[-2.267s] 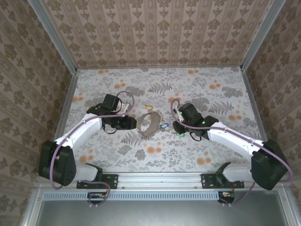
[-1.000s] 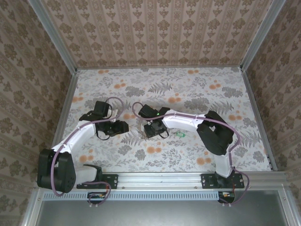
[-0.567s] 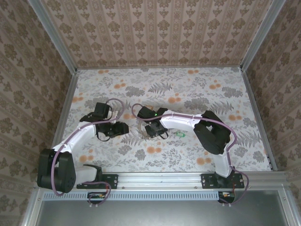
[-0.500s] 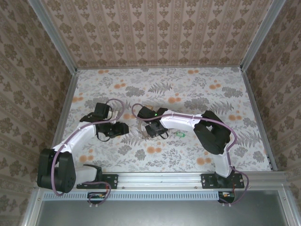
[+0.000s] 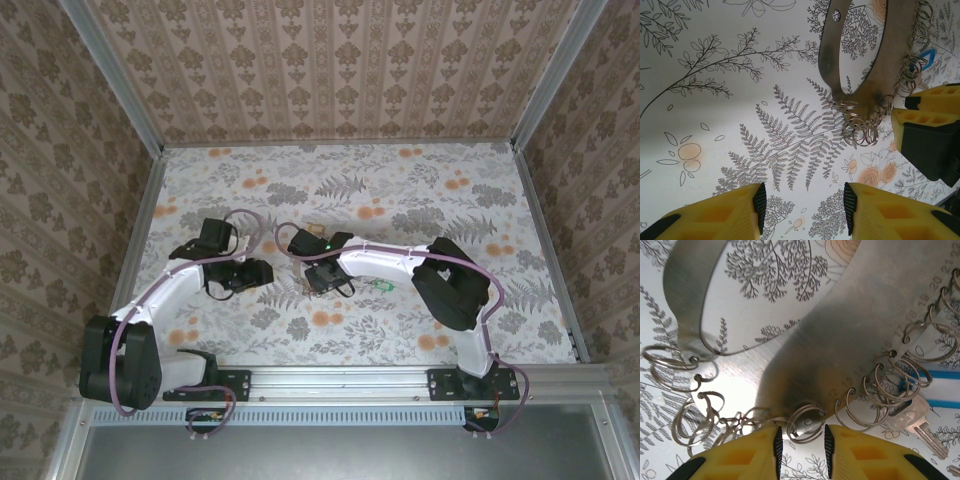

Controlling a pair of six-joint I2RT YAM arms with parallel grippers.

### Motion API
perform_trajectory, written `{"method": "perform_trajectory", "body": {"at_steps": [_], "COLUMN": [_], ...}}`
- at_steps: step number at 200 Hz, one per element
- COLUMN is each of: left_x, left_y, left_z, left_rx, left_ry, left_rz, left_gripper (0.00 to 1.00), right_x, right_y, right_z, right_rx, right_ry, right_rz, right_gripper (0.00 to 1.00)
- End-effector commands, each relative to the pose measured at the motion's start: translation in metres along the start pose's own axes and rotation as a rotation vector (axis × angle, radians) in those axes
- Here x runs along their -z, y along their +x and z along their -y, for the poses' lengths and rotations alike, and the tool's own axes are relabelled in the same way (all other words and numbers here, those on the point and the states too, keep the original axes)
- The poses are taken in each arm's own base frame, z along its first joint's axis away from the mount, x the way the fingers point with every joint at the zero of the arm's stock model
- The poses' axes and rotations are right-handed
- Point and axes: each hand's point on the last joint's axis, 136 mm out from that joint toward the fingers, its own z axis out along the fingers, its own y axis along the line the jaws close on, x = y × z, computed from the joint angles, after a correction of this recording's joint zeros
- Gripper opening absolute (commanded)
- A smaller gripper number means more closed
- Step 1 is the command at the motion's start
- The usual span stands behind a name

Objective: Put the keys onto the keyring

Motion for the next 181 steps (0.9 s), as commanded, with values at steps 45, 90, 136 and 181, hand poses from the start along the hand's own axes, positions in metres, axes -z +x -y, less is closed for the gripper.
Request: {"method": "perform_trajectory", "body": {"at_steps": [45,90,136,181], "left_x": [0.002,0.002,0.002,0.005], "left_y": [0.001,0.000,0.001,-0.001], "left_z": [-0.001,-0.001,-0.002,-0.001], "left_rx": [-0.015,-0.015,-0.019,-0.040], "left_ry": [0.006,0.008,0.007,0.004], "left_rz": [0.011,0.010,0.009,0.031], "left_gripper": [0.47,0.47,0.47,0.47], "right_x": [-0.009,-0.009,0.000,0.001], "right_y": [0.000,0.004,0.002,0.003], "right_z": [0.001,0.012,0.018,0.025], "right_rx": [-0.008,-0.027,-0.053,-0.075], "right_ry": [0.033,0.086,0.095,0.099], "right_rz": [-0.029,-0.032,0.012,0.027], "right_gripper": [0.33,0.30,0.25,0.18]}}
